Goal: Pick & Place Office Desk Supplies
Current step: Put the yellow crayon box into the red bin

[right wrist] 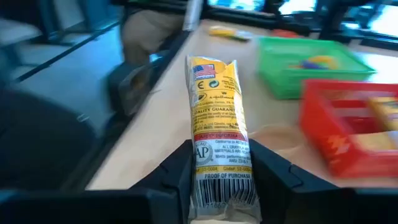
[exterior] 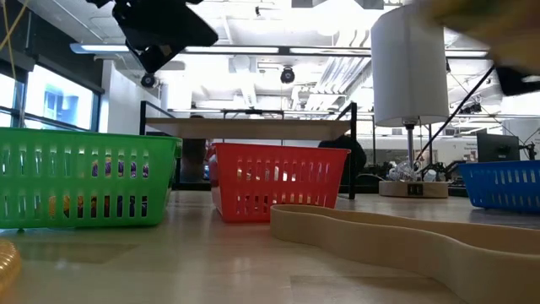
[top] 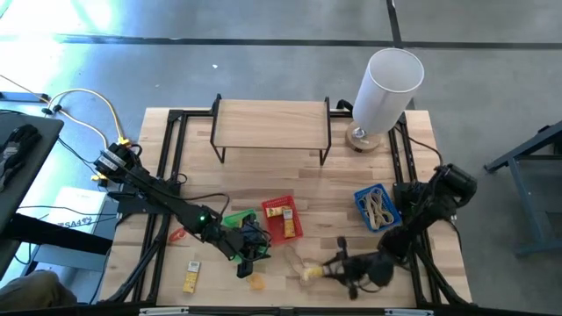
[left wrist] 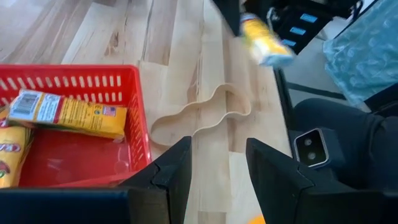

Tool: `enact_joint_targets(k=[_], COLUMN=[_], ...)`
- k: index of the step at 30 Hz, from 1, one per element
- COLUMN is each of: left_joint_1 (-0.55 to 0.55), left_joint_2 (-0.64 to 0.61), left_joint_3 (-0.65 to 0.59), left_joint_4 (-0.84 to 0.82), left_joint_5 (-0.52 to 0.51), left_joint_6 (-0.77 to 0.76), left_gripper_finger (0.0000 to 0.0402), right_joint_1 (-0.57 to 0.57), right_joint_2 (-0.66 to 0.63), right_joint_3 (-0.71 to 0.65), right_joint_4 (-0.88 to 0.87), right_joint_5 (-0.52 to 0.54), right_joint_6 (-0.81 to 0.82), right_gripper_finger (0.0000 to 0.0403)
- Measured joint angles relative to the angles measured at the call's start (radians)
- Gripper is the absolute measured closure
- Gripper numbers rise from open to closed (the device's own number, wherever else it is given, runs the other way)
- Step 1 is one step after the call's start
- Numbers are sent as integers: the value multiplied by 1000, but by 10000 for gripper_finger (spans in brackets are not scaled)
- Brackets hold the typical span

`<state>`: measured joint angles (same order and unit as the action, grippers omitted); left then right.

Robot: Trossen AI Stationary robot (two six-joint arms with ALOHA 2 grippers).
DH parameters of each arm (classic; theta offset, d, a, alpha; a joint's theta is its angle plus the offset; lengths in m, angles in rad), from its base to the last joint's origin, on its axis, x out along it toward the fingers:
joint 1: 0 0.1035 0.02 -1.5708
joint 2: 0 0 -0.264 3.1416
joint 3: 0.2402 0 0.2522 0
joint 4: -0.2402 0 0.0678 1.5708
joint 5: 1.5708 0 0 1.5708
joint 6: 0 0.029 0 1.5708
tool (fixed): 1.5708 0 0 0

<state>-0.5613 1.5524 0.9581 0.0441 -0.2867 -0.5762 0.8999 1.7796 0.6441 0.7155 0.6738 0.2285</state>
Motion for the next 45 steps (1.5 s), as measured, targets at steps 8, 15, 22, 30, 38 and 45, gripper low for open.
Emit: enact_joint_targets(k=[8,15,22,30,38,45], left_joint_1=[0,-3,-20,-48,-53,-53], left_joint_2=[0,0,0,0,0,0], left_joint_3=[0,0,0,0,0,0], left_joint_4=[9,39,96,100,100,98], left_joint_5=[0,1,-5,-89,-105,-105], left_joint_6=[0,29,57,86,91,91], left_gripper_finger=[254,254,254,254,254,254], right_joint_1=[-172,-272,-364,-439,-496,-511], right_joint_2=[-9,-9,-9,19,62,62], right_joint_3=[100,246,305,306,305,305], right_joint_4=[-78,-310,-439,-482,-457,-454], right_joint_5=[-87,-8,47,-55,-191,-246], right_joint_6=[2,110,319,519,565,594], right_gripper_finger=[277,291,284,289,282,282])
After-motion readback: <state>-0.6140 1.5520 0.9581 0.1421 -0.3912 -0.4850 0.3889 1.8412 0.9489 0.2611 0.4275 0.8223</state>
